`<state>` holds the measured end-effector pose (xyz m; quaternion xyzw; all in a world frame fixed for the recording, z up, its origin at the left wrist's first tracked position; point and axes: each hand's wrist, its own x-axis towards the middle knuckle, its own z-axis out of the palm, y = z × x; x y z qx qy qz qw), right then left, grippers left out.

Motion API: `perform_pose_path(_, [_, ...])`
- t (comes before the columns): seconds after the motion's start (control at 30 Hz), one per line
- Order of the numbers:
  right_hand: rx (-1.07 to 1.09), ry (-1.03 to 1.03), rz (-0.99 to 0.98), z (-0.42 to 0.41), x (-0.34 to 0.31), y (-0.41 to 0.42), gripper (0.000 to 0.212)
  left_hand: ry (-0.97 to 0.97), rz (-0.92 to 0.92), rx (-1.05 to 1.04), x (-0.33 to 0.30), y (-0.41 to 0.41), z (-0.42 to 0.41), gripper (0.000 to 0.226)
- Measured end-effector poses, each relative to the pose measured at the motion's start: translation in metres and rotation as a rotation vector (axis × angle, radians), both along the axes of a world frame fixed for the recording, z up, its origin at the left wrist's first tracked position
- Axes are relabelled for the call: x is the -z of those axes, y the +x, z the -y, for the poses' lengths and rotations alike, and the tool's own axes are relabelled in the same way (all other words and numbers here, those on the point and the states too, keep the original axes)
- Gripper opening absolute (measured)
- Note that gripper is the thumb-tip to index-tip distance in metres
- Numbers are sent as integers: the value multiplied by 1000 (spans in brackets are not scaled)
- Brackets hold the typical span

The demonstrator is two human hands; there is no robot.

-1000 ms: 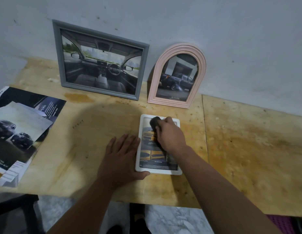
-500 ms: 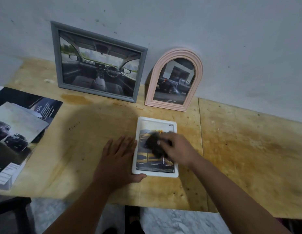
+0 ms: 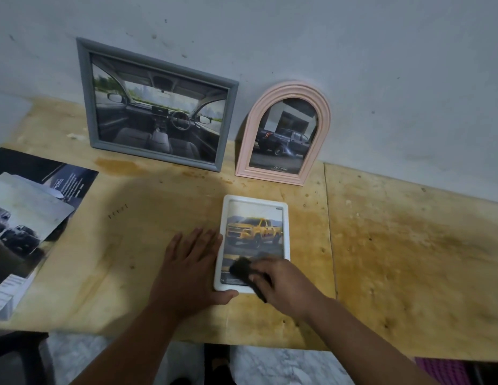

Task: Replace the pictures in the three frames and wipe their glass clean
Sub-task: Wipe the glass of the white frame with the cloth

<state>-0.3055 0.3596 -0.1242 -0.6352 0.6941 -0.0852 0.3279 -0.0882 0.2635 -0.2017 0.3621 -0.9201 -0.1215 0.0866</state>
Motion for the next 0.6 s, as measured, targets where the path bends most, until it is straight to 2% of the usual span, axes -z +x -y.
perform_pose_path(0.07, [18,43,60,12,-11,-11,25,0,0,0,-1,-1,0,118])
perform_pose_path(0.13, [157,-48,43,35,-19,-29,25,8,14,0,-3,-1,1,118])
perform_pose_path(0.23, [302,-210,-254,71,-14,-55,28,21,36,2,-3,0,2,119])
perform_pose_path(0.3, [297,-160,-347,81,-2,-54,30,19,41,6,-2,0,2,119])
perform_pose_path(0.47, [215,-95,-221,51,6,-31,29,1,29,-7,0,-1,2,119])
perform_pose_path(0.6, [24,18,-107,4,-12,-14,30,-7,16,-11,0,-1,2,119])
